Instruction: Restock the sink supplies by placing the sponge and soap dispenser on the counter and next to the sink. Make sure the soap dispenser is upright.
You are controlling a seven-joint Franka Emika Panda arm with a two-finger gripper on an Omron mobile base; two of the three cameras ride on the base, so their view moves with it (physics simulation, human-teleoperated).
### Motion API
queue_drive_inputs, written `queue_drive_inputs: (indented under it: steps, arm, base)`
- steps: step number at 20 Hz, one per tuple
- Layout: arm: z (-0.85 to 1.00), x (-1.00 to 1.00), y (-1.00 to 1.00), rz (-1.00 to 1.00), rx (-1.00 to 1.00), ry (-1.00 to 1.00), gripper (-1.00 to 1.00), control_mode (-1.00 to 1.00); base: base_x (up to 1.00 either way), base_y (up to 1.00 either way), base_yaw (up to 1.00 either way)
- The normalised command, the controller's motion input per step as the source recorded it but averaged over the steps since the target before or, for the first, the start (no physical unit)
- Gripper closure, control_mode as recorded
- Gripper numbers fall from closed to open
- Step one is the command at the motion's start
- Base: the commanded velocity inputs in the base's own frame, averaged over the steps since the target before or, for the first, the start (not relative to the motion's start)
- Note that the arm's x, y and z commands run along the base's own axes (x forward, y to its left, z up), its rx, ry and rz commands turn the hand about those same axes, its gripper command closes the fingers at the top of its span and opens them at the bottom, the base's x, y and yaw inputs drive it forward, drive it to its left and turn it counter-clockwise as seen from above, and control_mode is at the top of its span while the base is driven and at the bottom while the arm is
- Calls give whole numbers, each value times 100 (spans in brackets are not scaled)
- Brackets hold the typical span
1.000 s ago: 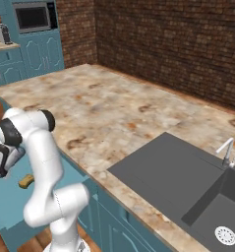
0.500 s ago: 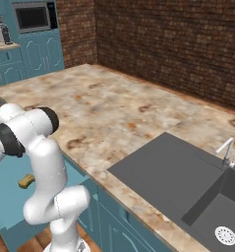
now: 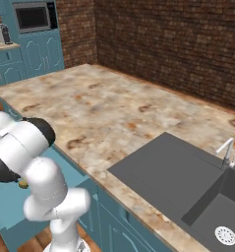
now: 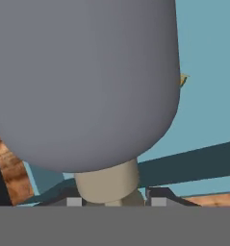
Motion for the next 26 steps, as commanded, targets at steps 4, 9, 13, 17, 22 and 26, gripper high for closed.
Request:
queue_drive_inputs:
  steps: [4, 9, 13, 17, 22, 26]
  arm:
    - [100, 0, -87, -16, 19, 13, 100, -100]
    - [63, 1, -100, -7, 40, 12, 100, -100]
    - [39, 0, -100, -3, 53, 9, 100, -100]
    - [68, 10, -100, -6, 50, 25, 100, -100]
    - [69, 31, -100, -7, 42, 31, 100, -100]
    - [10, 38, -100, -6, 30, 15, 100, -100]
  base:
    - [0, 0, 0]
    - [0, 0, 0]
    - [0, 0, 0]
    - [0, 0, 0]
    - [0, 0, 0]
    - [0, 0, 0]
